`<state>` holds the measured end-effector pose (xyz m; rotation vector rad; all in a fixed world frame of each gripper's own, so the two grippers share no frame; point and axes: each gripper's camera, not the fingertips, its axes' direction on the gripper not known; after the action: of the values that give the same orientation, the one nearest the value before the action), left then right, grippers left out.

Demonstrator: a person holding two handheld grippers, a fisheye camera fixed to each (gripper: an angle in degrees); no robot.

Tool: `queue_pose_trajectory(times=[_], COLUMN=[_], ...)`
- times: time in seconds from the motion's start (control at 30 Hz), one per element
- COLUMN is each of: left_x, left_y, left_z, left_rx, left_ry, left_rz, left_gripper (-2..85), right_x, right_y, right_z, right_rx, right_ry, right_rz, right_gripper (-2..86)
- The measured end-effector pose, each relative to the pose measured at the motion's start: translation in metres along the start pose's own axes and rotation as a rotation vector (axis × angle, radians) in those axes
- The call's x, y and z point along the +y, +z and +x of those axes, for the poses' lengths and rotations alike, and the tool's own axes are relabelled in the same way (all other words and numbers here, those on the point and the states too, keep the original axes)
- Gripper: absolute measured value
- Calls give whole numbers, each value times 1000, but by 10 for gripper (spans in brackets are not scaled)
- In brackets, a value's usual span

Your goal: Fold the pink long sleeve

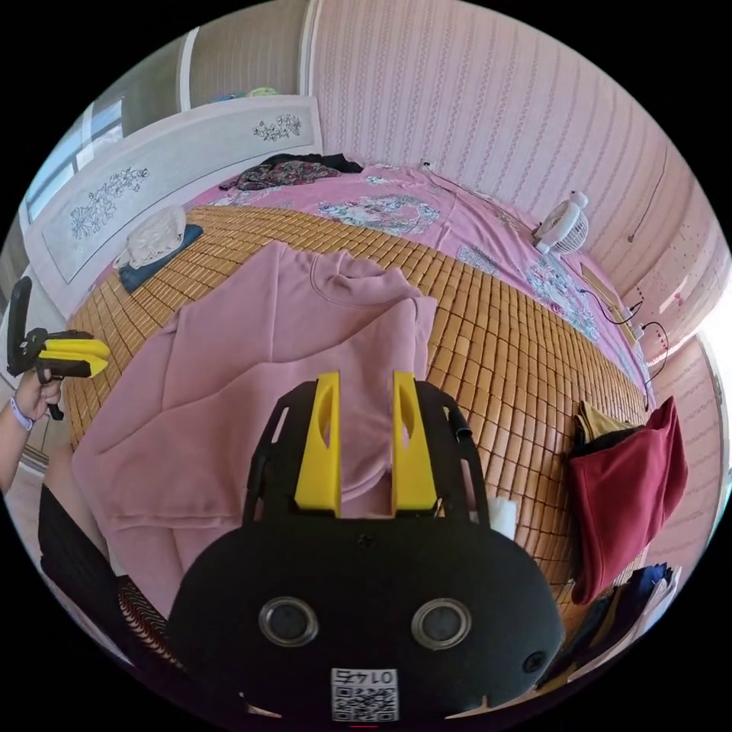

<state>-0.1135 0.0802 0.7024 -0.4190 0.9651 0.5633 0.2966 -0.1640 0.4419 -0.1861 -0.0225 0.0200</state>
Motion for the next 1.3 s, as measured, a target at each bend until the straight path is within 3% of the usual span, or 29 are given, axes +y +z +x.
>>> queue_pose_trajectory(times=[0.13,0.27,0.33,0.53,0.6,0.7,0.83,0.97,1.1,1.3], left_x=[-69,-93,-91,-95,-98,-110,-157,-213,-235,-231], left_y=[47,96,93,76,61,24,12,63,91,-10], left_z=[-26,-41,-39,-37,-43,-51,-62,-88,-89,-60], left_rx=[-12,-58,-75,-54,0,38,-133,-44,-83,-5], left_ry=[-42,-25,14,25,-3,-24,-37,-133,-195,-100], left_rz=[-3,-161,-143,-126,-82,69,187,33,-116,42], left_gripper=[64,59,53,51,51,52,68,112,68,27], right_x=[-35,-49,-57,-17,-6,-4,-17,-25,-20,6], right_y=[48,76,50,50,43,38,52,61,43,-53], right_z=[22,57,101,225,247,254,239,233,235,242], right_rx=[71,3,-132,-330,-415,-406,-431,-399,-398,-450], right_ry=[58,92,193,592,627,519,392,401,377,243], right_rz=[-128,-263,-144,-69,-7,28,-17,-63,-57,114], right_gripper=[143,120,29,33,44,83,130,78,34,17])
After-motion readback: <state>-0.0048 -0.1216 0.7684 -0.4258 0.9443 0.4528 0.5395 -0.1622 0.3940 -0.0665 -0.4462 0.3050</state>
